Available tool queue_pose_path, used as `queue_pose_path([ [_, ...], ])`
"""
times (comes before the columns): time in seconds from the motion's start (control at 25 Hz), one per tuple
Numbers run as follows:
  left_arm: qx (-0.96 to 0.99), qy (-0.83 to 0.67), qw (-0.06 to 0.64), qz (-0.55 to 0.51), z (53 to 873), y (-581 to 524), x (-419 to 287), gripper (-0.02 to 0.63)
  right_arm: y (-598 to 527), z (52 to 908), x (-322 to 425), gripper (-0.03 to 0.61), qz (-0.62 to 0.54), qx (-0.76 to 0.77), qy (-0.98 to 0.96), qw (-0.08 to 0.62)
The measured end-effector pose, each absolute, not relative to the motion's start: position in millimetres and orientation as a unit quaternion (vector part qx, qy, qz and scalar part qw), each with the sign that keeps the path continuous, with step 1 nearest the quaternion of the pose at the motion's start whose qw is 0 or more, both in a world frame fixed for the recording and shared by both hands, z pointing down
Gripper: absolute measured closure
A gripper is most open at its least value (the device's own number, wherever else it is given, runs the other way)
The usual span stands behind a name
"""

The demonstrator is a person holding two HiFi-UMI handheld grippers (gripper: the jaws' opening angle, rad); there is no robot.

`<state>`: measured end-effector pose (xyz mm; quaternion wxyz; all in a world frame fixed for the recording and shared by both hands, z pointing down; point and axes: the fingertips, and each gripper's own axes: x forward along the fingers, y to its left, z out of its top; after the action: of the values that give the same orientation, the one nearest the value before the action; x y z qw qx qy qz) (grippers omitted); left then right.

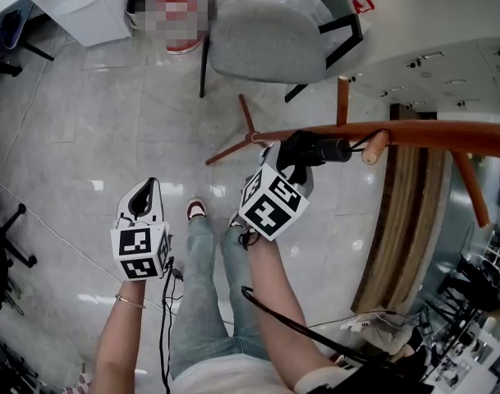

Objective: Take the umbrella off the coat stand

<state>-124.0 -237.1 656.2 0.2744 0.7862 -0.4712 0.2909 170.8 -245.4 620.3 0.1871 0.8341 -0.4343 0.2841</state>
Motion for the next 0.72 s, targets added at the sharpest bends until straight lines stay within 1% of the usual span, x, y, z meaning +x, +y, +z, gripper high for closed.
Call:
queue_pose_path([
  [0.72,0.785,-0.484,0.272,0.276,629.1,-210.6,-120.1,0.612,-232.3,592.5,147.6,0.364,0.271,0.809,-0.482,0.2],
])
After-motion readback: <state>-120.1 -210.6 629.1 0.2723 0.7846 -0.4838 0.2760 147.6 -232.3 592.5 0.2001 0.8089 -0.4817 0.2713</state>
